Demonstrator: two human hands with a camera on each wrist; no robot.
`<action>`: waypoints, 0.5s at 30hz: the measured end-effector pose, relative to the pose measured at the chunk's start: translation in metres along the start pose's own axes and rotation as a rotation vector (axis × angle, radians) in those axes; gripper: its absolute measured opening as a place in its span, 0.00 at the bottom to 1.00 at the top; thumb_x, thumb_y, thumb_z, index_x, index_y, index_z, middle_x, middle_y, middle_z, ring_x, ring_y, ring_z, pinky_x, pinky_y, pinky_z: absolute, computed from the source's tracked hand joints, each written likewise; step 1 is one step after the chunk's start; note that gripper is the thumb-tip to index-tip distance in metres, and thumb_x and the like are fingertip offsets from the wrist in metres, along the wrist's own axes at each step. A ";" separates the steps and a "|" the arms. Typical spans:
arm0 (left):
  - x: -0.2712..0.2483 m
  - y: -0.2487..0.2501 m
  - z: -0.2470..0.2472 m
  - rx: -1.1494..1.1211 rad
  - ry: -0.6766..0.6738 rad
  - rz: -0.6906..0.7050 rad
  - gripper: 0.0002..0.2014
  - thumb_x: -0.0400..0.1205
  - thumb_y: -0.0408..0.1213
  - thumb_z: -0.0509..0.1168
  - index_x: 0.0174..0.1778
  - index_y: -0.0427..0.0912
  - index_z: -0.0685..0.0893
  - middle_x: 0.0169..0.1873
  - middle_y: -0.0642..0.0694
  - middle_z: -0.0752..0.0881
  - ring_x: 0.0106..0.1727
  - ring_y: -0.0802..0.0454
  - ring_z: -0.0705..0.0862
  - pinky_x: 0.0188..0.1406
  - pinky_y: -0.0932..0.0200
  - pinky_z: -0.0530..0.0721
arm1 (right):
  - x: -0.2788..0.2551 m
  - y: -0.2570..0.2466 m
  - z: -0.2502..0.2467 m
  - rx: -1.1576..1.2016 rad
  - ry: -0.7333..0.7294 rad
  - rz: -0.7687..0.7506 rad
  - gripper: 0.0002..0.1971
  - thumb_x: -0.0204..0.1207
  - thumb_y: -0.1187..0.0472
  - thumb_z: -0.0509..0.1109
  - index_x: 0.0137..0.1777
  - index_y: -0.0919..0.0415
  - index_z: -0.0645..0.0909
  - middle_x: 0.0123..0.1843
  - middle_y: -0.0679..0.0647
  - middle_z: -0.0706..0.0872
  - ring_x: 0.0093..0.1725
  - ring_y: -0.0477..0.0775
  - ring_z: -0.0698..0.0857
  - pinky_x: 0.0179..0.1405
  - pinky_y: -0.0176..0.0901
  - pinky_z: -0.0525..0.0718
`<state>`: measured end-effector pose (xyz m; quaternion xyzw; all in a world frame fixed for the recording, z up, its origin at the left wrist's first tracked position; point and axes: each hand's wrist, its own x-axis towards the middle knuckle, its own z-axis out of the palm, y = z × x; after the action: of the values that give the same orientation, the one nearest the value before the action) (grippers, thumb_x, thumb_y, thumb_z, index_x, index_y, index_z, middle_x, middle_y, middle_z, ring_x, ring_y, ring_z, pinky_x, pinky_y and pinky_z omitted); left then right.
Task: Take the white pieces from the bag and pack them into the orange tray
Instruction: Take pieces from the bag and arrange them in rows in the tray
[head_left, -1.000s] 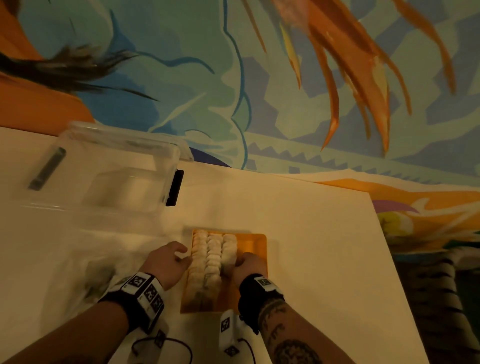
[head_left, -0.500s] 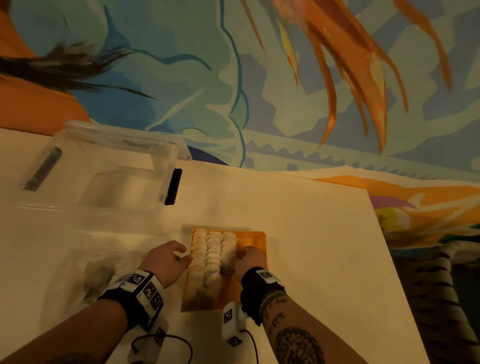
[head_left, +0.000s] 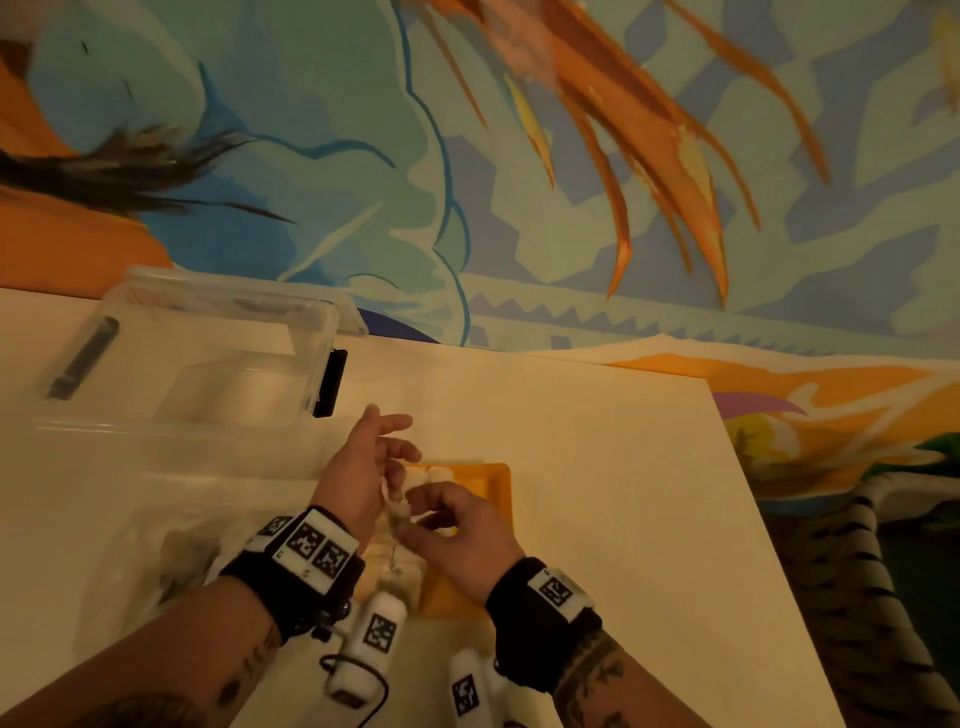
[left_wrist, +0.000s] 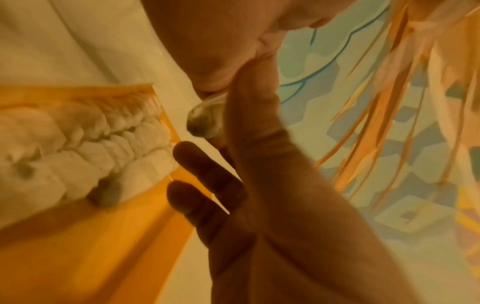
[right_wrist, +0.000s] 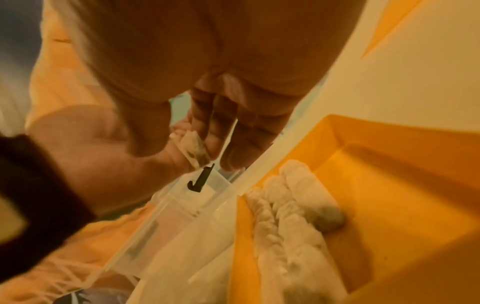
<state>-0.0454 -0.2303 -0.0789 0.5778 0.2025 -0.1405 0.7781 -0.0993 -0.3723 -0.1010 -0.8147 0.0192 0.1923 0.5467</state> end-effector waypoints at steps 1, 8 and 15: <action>-0.005 0.002 0.008 -0.079 -0.021 -0.011 0.25 0.89 0.56 0.48 0.59 0.42 0.84 0.36 0.44 0.84 0.29 0.53 0.71 0.29 0.55 0.67 | -0.006 -0.003 -0.002 -0.010 0.002 -0.022 0.17 0.69 0.44 0.77 0.57 0.41 0.80 0.54 0.39 0.87 0.50 0.37 0.86 0.53 0.39 0.86; -0.032 -0.015 0.031 -0.044 -0.099 -0.020 0.15 0.84 0.47 0.57 0.60 0.49 0.85 0.54 0.47 0.87 0.50 0.49 0.78 0.57 0.47 0.72 | -0.023 0.007 -0.020 0.078 0.203 -0.007 0.03 0.76 0.57 0.73 0.44 0.49 0.81 0.38 0.47 0.86 0.36 0.46 0.82 0.38 0.41 0.84; -0.049 -0.027 0.023 0.336 -0.117 0.068 0.07 0.82 0.31 0.68 0.54 0.42 0.86 0.52 0.42 0.88 0.50 0.47 0.85 0.46 0.53 0.83 | -0.036 0.022 -0.033 0.242 0.269 0.004 0.04 0.76 0.57 0.74 0.45 0.55 0.82 0.38 0.56 0.89 0.35 0.48 0.85 0.34 0.39 0.82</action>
<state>-0.0973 -0.2610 -0.0720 0.6970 0.1108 -0.1792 0.6855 -0.1279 -0.4169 -0.0974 -0.7613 0.1168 0.0788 0.6329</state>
